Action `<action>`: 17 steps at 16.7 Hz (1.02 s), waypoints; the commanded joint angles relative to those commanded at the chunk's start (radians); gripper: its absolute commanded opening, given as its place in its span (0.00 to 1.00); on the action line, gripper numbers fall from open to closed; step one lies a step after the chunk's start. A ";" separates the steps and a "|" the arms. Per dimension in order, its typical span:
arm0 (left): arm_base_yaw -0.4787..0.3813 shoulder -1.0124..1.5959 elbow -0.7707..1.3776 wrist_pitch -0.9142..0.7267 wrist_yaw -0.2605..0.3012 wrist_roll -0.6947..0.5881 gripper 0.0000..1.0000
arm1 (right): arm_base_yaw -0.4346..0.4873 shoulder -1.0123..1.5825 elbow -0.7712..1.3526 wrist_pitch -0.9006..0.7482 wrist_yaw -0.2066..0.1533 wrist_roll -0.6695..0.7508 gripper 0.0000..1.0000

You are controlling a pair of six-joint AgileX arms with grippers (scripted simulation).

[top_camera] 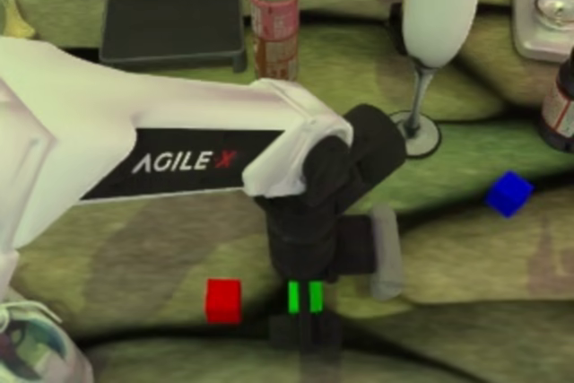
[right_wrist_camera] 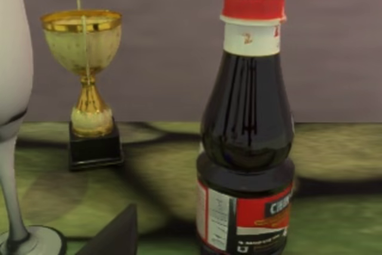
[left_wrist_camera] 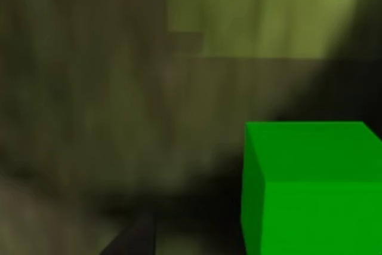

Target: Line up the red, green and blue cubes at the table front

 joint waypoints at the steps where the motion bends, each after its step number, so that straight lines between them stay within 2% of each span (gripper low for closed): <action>1: 0.000 0.000 0.000 0.000 0.000 0.000 1.00 | 0.000 0.000 0.000 0.000 0.000 0.000 1.00; 7: 0.002 -0.005 0.016 -0.018 -0.001 0.002 1.00 | 0.000 0.000 0.000 0.000 0.000 0.000 1.00; 13: 0.020 -0.073 0.151 -0.232 0.000 0.003 1.00 | 0.000 0.000 0.000 0.000 0.000 0.000 1.00; 17: 0.025 -0.087 0.168 -0.254 -0.001 0.002 1.00 | 0.000 0.000 0.000 0.000 0.000 0.000 1.00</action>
